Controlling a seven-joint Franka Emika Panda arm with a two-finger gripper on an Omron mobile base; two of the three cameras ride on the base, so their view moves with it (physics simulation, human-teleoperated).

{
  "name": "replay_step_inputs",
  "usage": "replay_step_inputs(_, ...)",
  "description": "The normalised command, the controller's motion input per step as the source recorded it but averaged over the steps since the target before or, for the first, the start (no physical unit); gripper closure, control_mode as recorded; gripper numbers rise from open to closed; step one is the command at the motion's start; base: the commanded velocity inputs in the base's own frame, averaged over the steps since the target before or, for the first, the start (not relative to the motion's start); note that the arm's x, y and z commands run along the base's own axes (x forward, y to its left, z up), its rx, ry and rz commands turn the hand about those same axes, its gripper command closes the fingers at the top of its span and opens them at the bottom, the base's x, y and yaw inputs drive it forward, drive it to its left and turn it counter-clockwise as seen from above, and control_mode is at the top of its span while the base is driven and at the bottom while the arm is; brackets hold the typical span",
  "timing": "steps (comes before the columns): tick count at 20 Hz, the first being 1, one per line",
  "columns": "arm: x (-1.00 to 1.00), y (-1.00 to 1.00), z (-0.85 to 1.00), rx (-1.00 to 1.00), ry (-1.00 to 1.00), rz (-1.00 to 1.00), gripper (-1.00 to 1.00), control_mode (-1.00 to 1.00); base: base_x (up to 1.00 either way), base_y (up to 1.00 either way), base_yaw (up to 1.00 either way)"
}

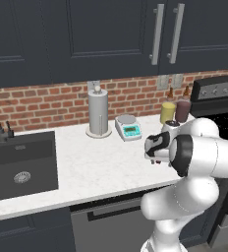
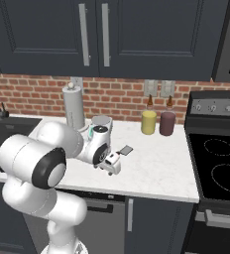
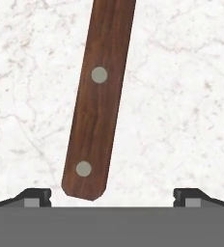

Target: Put the garlic and mushroom in the pot. Retrieve the spatula and lightly stir the vegetables in the pot.

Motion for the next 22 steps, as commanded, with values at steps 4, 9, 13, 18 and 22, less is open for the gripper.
replay_step_inputs(4,0.22,0.00,0.00,0.07,0.01,0.00,-1.00,-1.00,0.00,0.00,0.00)
replay_step_inputs(9,0.22,0.00,-0.03,0.06,0.00,0.00,-1.00,-1.00,0.00,0.00,0.00)
replay_step_inputs(13,0.18,0.00,-0.09,0.02,0.00,0.00,-1.00,-1.00,0.00,0.00,0.00)
replay_step_inputs(18,0.11,0.00,-0.21,0.00,0.00,0.00,-1.00,-1.00,0.00,0.00,0.00)
replay_step_inputs(22,0.11,0.00,-0.24,0.00,0.00,0.00,-1.00,-1.00,0.00,0.00,0.00)
